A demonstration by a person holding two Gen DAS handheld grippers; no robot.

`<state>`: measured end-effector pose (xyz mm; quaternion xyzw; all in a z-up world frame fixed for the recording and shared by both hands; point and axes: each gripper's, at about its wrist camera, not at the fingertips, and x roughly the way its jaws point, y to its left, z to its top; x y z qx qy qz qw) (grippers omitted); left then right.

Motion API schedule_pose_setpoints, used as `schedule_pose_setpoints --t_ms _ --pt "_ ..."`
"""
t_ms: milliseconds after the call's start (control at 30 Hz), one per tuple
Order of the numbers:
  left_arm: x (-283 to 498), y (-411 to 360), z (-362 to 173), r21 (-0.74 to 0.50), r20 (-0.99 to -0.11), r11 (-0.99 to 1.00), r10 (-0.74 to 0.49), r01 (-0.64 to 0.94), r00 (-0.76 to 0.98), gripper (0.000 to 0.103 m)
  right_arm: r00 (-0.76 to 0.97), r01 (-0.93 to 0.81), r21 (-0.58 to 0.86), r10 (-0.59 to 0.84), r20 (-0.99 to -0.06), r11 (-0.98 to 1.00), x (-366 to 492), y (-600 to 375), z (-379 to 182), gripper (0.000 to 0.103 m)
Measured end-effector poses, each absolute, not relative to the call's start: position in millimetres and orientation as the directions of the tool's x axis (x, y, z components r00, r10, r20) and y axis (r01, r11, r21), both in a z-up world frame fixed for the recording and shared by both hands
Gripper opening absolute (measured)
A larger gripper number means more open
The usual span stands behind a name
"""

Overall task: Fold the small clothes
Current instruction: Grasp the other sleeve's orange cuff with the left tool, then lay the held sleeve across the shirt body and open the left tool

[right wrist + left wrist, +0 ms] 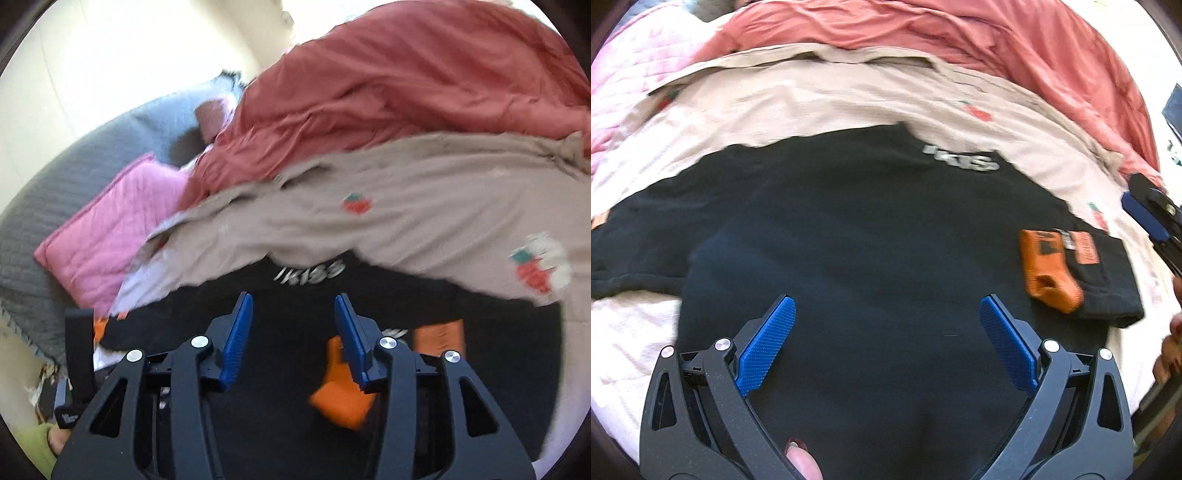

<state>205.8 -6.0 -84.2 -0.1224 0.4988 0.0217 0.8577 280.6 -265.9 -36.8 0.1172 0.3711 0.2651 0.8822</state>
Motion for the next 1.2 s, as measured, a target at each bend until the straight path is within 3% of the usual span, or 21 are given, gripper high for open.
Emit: schedule_pose_setpoints --t_ms 100,167,233,300,400,467,500,533,700,967,1200 --pt "216.4 -35.7 -87.1 -0.253 -0.861 0.963 -0.178 -0.098 0.476 0.094 0.608 -0.265 0.285 0.389 -0.692 0.921 292.8 -289.6 -54.2 0.05" --pt "228.5 -61.7 -92.1 -0.306 -0.86 0.951 -0.25 -0.056 0.445 0.088 0.614 -0.2 0.215 0.293 -0.733 0.956 297.6 -301.7 -62.8 0.05" --pt "238.8 -80.2 -100.3 -0.351 -0.86 0.935 -0.302 -0.046 0.412 0.072 0.606 -0.157 0.25 0.293 -0.74 0.955 299.7 -317.4 -67.0 0.051" --pt "248.1 -90.3 -111.0 -0.403 -0.857 0.913 -0.35 -0.068 0.379 0.064 0.609 -0.127 0.273 0.292 -0.737 0.954 296.8 -326.0 -69.9 0.051" --pt "260.0 -102.3 -124.8 -0.443 -0.855 0.887 -0.374 -0.132 0.359 0.063 0.622 -0.118 0.276 0.288 -0.728 0.954 294.3 -335.4 -66.2 0.051" --pt "265.0 -111.6 -123.6 -0.453 -0.847 0.883 -0.381 -0.125 0.371 0.037 0.63 -0.121 0.278 0.29 -0.721 0.953 292.8 -340.1 -62.3 0.051" --pt "266.0 -114.2 -122.5 -0.449 -0.848 0.884 -0.377 -0.129 0.372 0.015 0.635 -0.12 0.272 0.285 -0.718 0.955 292.9 -341.1 -61.0 0.051" --pt "268.0 -117.3 -121.5 -0.422 -0.859 0.896 -0.346 -0.139 0.377 0.006 0.639 -0.118 0.266 0.279 -0.717 0.957 295.1 -337.9 -61.2 0.051" --pt "271.6 -113.6 -104.1 -0.386 -0.845 0.917 -0.309 -0.1 0.436 0.004 0.645 -0.086 0.294 0.278 -0.712 0.952 306.5 -338.8 -62.5 0.051" --pt "257.6 -37.6 -20.4 -0.288 -0.742 0.95 -0.143 -0.119 0.654 0.004 0.664 -0.003 0.381 0.287 -0.691 0.925 307.8 -369.4 -59.6 0.051" --pt "245.5 30.4 -25.0 -0.179 -0.752 0.957 0.017 -0.229 0.658 0.004 0.652 0.002 0.368 0.277 -0.705 0.93 308.1 -367.1 -64.3 0.051"
